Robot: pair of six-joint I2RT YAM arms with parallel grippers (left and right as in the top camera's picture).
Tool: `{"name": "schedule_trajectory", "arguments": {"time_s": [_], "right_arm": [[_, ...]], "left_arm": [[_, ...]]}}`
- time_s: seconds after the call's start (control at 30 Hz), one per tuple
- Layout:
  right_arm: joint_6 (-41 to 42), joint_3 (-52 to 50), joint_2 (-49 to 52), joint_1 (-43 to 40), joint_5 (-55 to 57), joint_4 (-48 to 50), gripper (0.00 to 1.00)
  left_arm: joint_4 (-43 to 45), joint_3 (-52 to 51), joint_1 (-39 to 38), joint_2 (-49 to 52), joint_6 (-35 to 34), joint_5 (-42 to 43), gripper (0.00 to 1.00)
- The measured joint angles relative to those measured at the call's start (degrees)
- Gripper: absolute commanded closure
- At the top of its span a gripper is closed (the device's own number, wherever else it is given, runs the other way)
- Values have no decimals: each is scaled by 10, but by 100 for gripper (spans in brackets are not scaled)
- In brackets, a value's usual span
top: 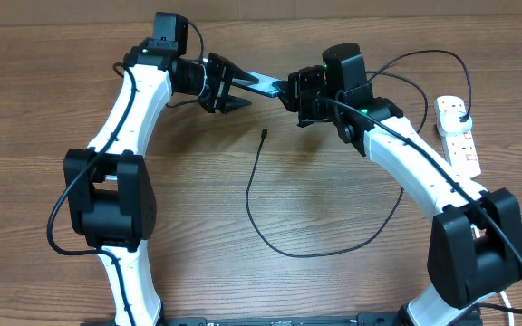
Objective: Plug charger to phone and switch on socket
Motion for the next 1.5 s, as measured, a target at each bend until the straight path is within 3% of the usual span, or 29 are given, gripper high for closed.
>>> {"name": "schedule_trajectory", "arguments": {"time_s": [0.53,0.8,0.93,1.1,1.2,1.27,1.37,1.5], "right_arm": [[70,0,0,27,-18,12,96],[116,0,0,26,-34,11,96],[130,0,0,25,-38,12,96],[113,0,0,25,-43,12,77],[71,0,-2,26,-49,16,51],[33,0,-5,25,-51,17,41],[-55,1,-12,10,-51,10,34],[-200,2,-14,-33,-49,-49,39]], "left_arm": [[1,0,-6,0,-93,-44,67],[11,0,-6,0,-110,-48,94],[11,1,-6,0,-113,-46,96],[6,1,-6,0,-118,-46,96],[9,0,-6,0,-116,-56,96],[25,0,-5,0,-106,-61,96],[35,0,2,0,-75,-62,96],[36,0,23,0,-17,-61,96]]}}
